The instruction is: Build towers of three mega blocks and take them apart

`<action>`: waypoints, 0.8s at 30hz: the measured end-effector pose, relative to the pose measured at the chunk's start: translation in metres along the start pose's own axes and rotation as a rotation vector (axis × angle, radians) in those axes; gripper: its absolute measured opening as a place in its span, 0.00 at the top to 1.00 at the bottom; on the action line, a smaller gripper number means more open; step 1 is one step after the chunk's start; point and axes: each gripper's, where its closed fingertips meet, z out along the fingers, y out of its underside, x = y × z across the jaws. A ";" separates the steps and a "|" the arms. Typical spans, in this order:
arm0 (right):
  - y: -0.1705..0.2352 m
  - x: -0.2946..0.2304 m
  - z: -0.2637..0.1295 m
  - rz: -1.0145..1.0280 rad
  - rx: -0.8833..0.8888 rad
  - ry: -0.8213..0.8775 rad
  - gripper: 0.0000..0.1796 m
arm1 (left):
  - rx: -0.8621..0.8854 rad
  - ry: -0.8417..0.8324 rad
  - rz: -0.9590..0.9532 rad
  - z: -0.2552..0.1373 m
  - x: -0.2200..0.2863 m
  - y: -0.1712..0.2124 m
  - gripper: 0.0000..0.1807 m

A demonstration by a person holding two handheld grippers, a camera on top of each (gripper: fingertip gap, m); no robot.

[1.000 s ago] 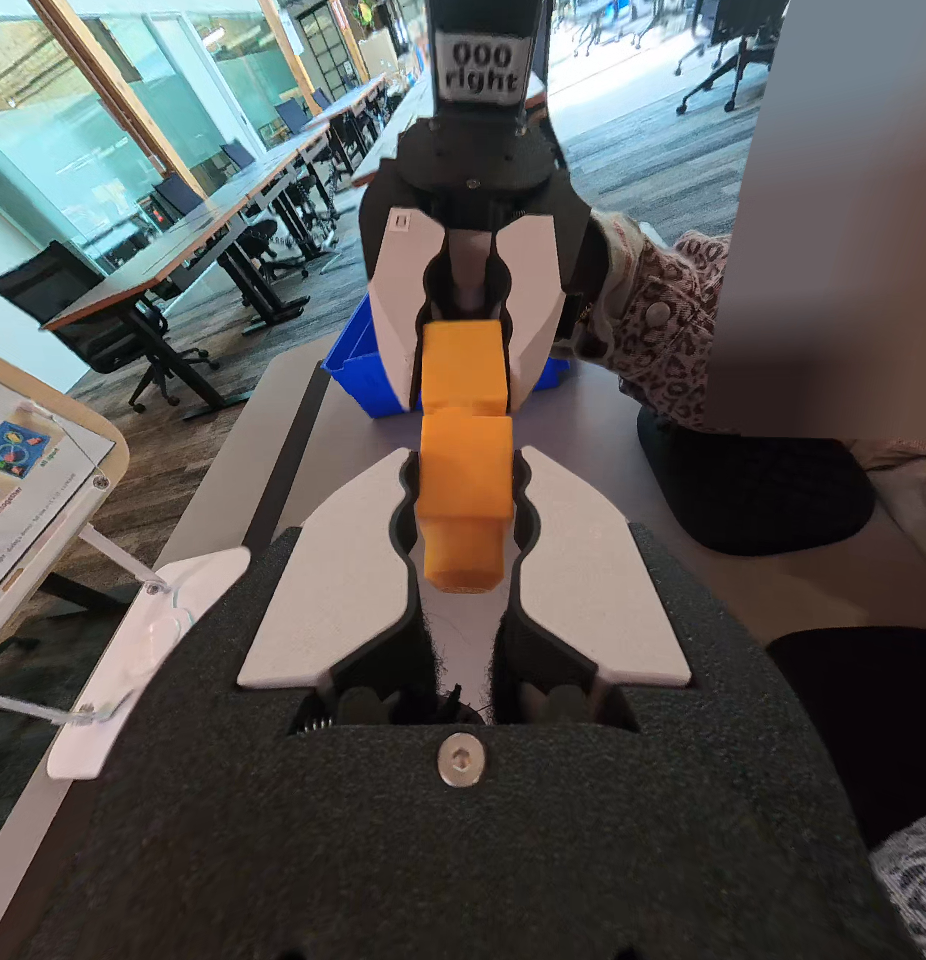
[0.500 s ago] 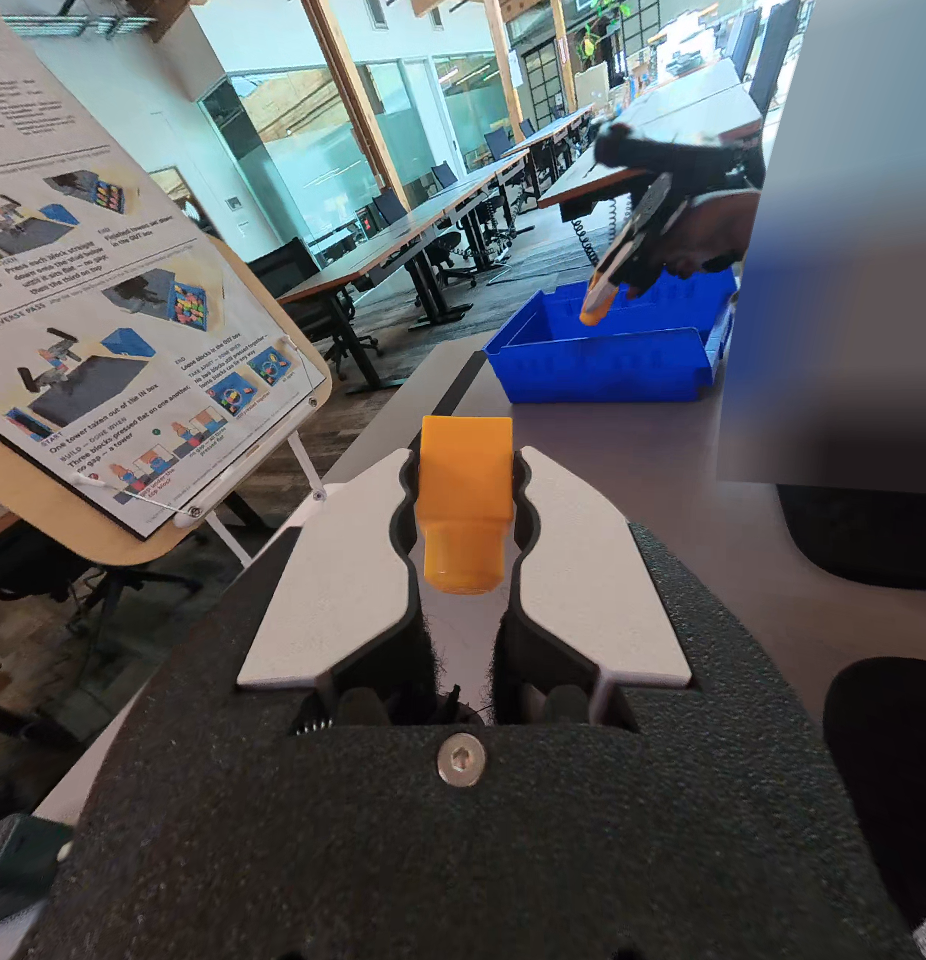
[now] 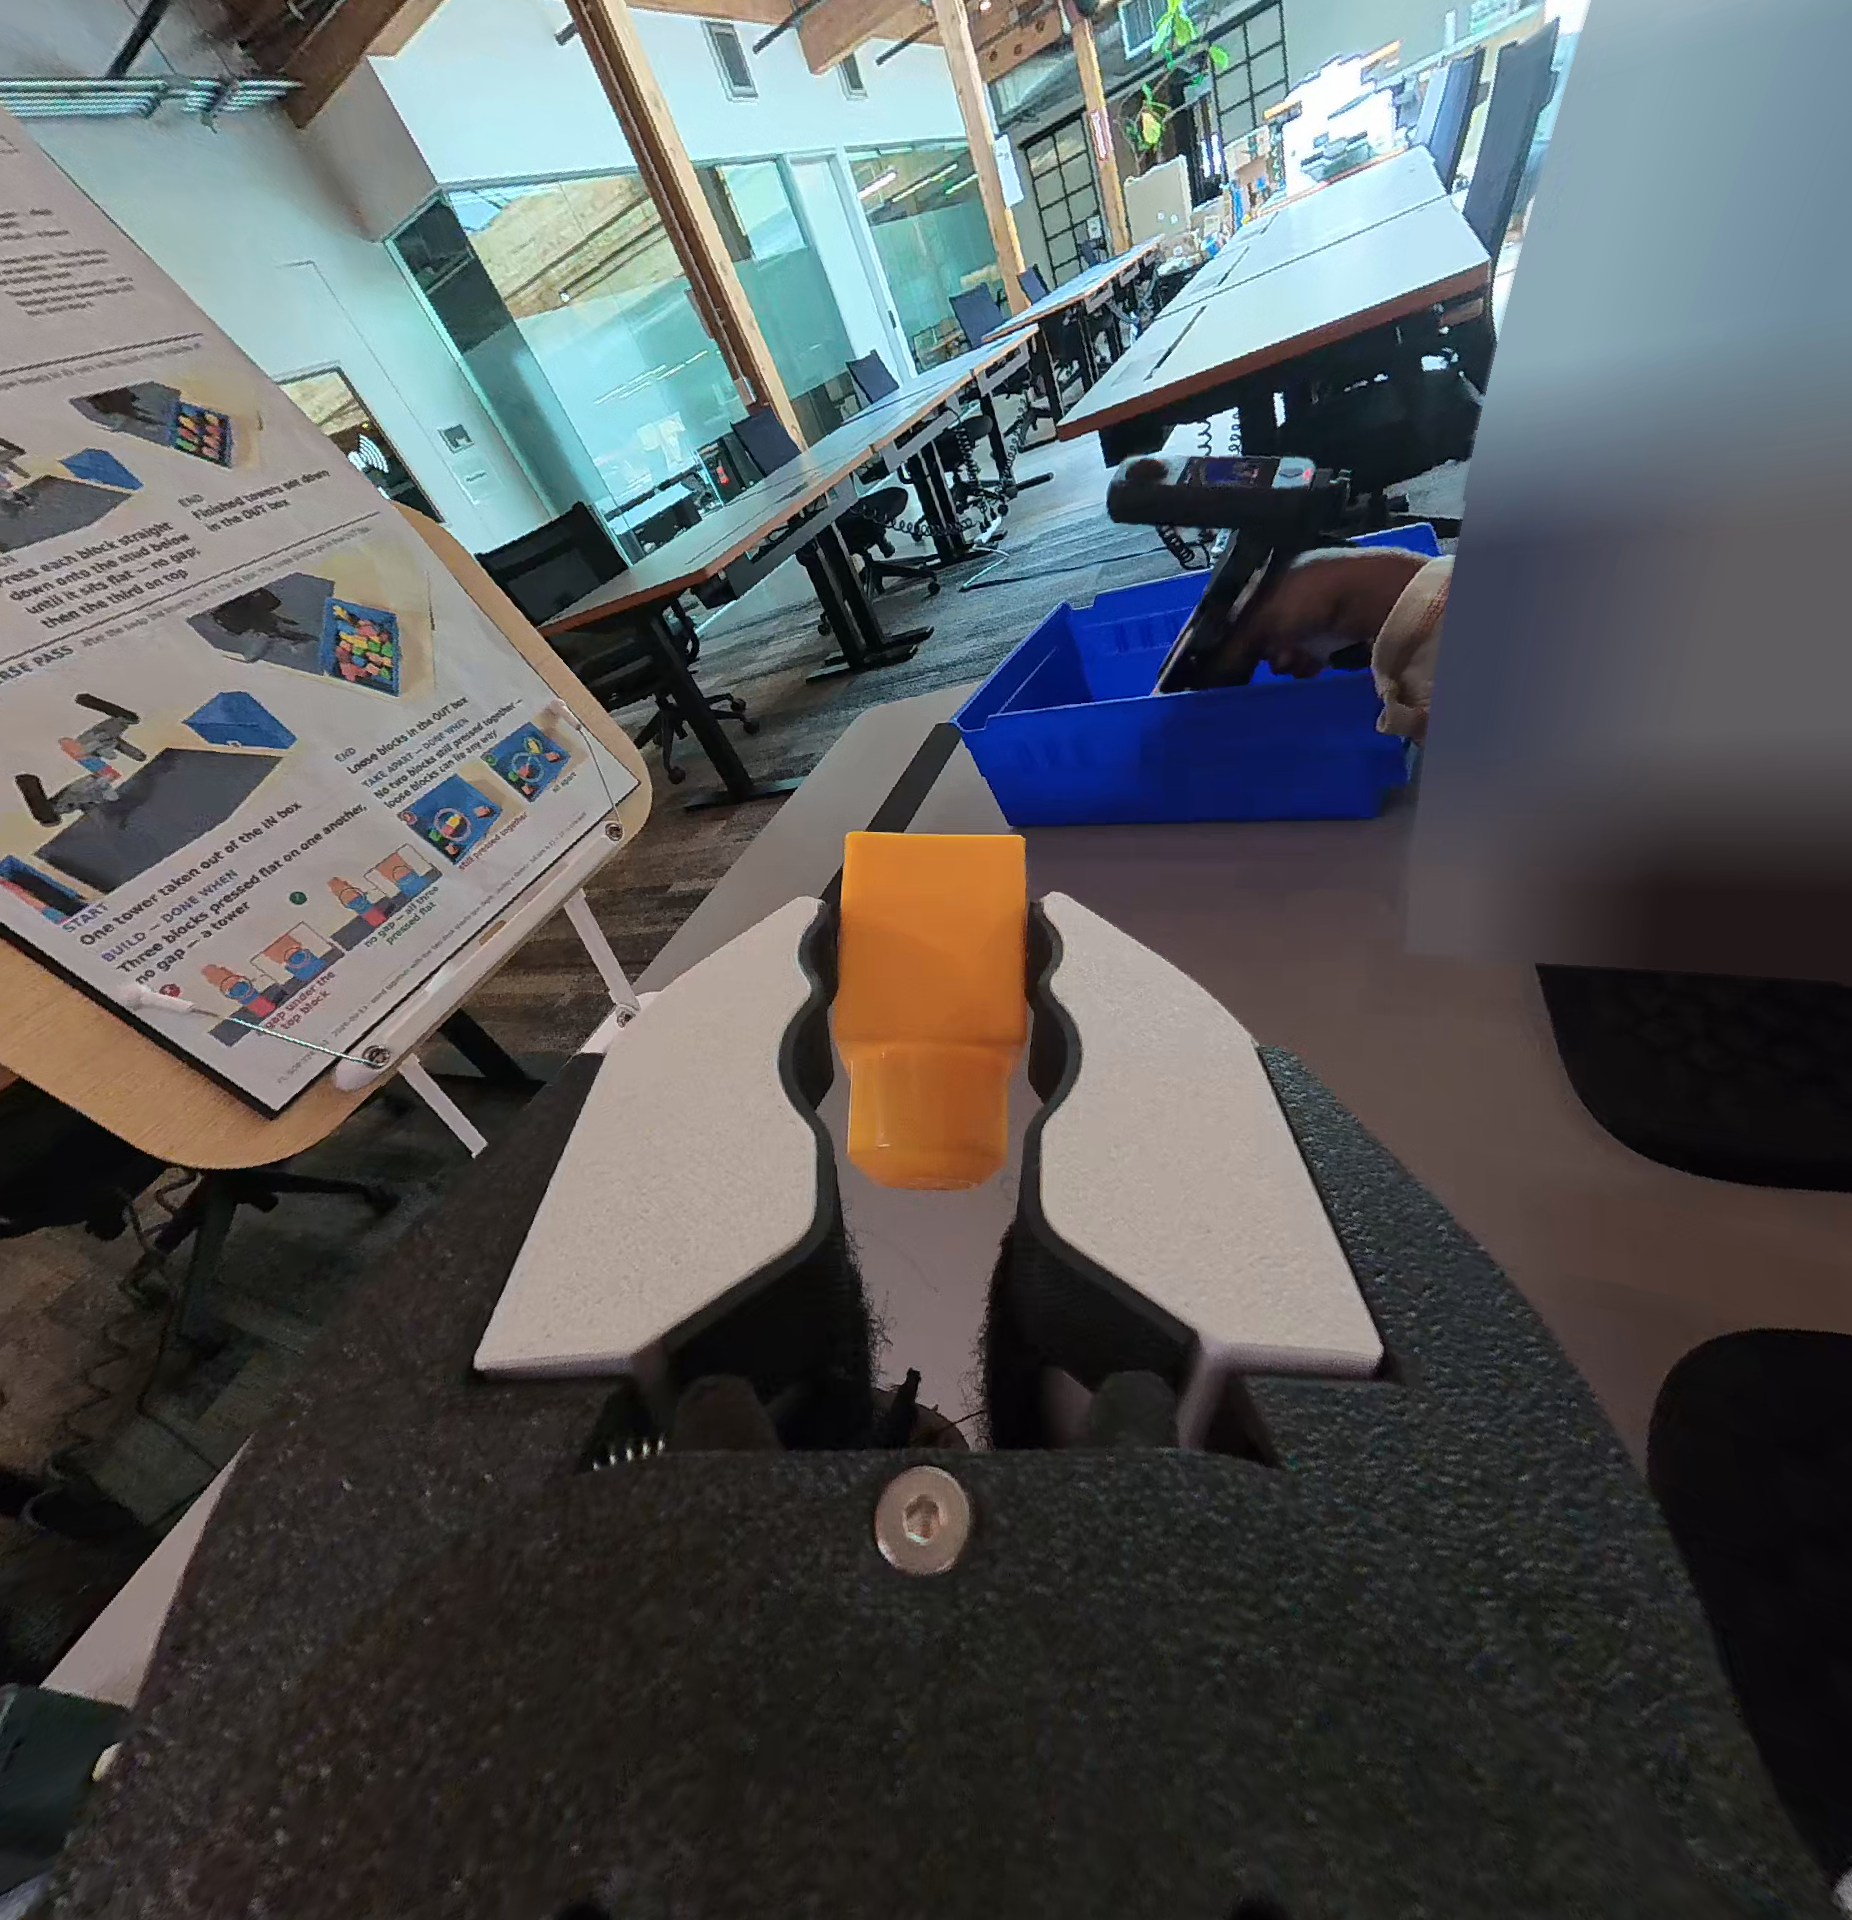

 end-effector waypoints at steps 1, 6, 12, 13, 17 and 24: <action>-0.003 0.001 -0.003 0.002 0.007 0.003 0.67 | 0.002 -0.001 0.001 0.000 0.000 -0.001 0.81; -0.056 -0.008 -0.058 -0.030 0.270 -0.008 0.59 | 0.035 0.043 0.008 0.008 0.008 -0.009 0.81; -0.121 -0.136 -0.196 -0.311 0.779 -0.525 0.61 | 0.098 0.144 0.022 0.020 0.028 -0.023 0.81; -0.117 -0.165 -0.217 -0.404 0.816 -0.641 0.59 | 0.108 0.159 0.027 0.021 0.031 -0.026 0.81; -0.086 -0.258 -0.274 -0.764 0.882 -0.925 0.56 | 0.122 0.210 0.044 0.027 0.042 -0.031 0.81; -0.036 -0.358 -0.304 -1.109 0.871 -1.176 0.62 | 0.127 0.281 0.062 0.036 0.058 -0.036 0.81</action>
